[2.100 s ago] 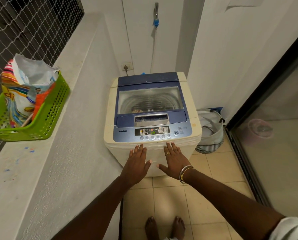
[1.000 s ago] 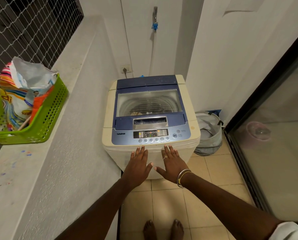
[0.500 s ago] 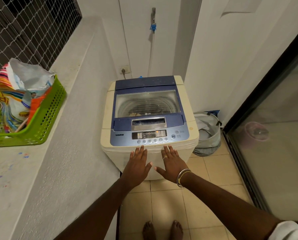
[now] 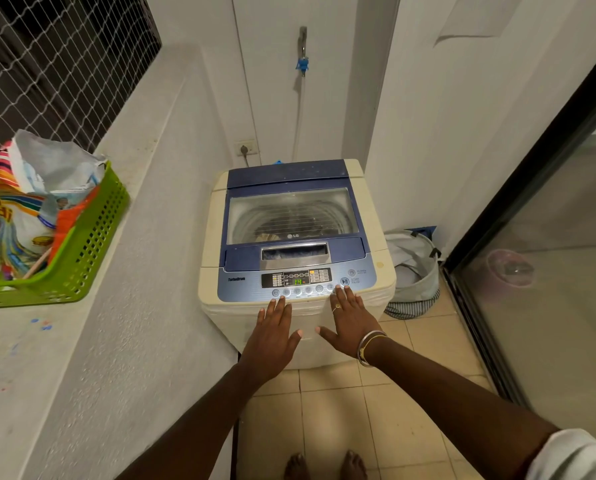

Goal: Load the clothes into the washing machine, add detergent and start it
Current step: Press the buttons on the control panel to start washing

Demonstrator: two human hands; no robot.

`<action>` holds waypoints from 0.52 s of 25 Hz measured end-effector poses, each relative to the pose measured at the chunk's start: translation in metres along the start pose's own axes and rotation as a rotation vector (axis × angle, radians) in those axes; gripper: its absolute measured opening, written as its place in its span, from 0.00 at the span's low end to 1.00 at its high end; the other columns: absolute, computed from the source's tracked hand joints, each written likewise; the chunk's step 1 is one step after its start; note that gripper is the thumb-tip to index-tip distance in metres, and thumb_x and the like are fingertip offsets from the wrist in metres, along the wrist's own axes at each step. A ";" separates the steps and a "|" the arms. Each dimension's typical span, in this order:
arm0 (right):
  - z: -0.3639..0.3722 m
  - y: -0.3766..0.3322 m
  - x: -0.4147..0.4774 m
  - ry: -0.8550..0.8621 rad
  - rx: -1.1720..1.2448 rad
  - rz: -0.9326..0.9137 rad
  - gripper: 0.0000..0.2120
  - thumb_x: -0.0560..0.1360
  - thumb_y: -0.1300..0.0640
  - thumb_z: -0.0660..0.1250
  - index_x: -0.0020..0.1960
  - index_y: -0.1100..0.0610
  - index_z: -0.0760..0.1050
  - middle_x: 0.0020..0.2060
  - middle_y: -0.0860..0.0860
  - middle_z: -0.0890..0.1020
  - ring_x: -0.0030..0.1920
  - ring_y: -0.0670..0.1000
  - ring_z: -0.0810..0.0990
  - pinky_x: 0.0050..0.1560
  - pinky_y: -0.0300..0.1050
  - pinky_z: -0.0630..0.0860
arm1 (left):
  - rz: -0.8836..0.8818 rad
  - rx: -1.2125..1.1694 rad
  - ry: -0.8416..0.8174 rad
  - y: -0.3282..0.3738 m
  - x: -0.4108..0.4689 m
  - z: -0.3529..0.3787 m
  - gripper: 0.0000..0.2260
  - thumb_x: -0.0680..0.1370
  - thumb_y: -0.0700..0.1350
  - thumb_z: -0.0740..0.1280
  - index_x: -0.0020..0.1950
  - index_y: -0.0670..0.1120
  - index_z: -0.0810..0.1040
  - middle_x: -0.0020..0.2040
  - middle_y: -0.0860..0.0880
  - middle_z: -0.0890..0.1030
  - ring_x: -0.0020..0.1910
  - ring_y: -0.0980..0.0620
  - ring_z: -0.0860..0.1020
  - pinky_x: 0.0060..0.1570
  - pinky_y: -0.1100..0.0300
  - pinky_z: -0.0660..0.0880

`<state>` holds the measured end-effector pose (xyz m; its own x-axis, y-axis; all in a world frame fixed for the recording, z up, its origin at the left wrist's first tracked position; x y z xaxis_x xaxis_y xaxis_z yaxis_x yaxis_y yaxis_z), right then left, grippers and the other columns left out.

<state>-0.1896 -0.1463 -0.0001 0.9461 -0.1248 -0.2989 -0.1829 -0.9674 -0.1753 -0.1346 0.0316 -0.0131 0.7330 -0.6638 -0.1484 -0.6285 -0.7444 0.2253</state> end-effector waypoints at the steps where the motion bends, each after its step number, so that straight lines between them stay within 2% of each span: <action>1: -0.003 0.006 0.004 -0.008 -0.004 0.014 0.43 0.78 0.33 0.51 0.79 0.62 0.45 0.79 0.59 0.45 0.79 0.59 0.42 0.78 0.56 0.45 | 0.000 -0.001 0.003 0.000 0.000 -0.001 0.36 0.79 0.63 0.40 0.81 0.43 0.51 0.82 0.43 0.49 0.81 0.43 0.48 0.75 0.51 0.39; 6: -0.008 0.025 0.022 -0.067 -0.021 0.046 0.43 0.78 0.33 0.53 0.79 0.61 0.47 0.79 0.59 0.46 0.79 0.60 0.43 0.77 0.57 0.46 | -0.013 0.000 0.003 -0.001 0.006 -0.003 0.30 0.84 0.58 0.51 0.81 0.44 0.52 0.82 0.43 0.50 0.81 0.43 0.49 0.74 0.51 0.38; 13: -0.003 0.029 0.035 -0.119 -0.065 0.038 0.43 0.77 0.32 0.54 0.79 0.62 0.50 0.79 0.60 0.47 0.79 0.61 0.44 0.77 0.58 0.47 | -0.013 0.008 0.001 -0.006 0.017 -0.002 0.30 0.84 0.59 0.51 0.82 0.45 0.52 0.82 0.45 0.51 0.81 0.44 0.48 0.74 0.51 0.39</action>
<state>-0.1610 -0.1797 -0.0125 0.8997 -0.1381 -0.4141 -0.1965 -0.9752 -0.1016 -0.1177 0.0249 -0.0155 0.7416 -0.6537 -0.1506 -0.6208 -0.7538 0.2152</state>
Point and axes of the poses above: each hand's wrist, its own x-axis towards the middle knuckle, its own z-axis out of the palm, y = z × x, the point moved 5 cm from there along x, towards the middle knuckle
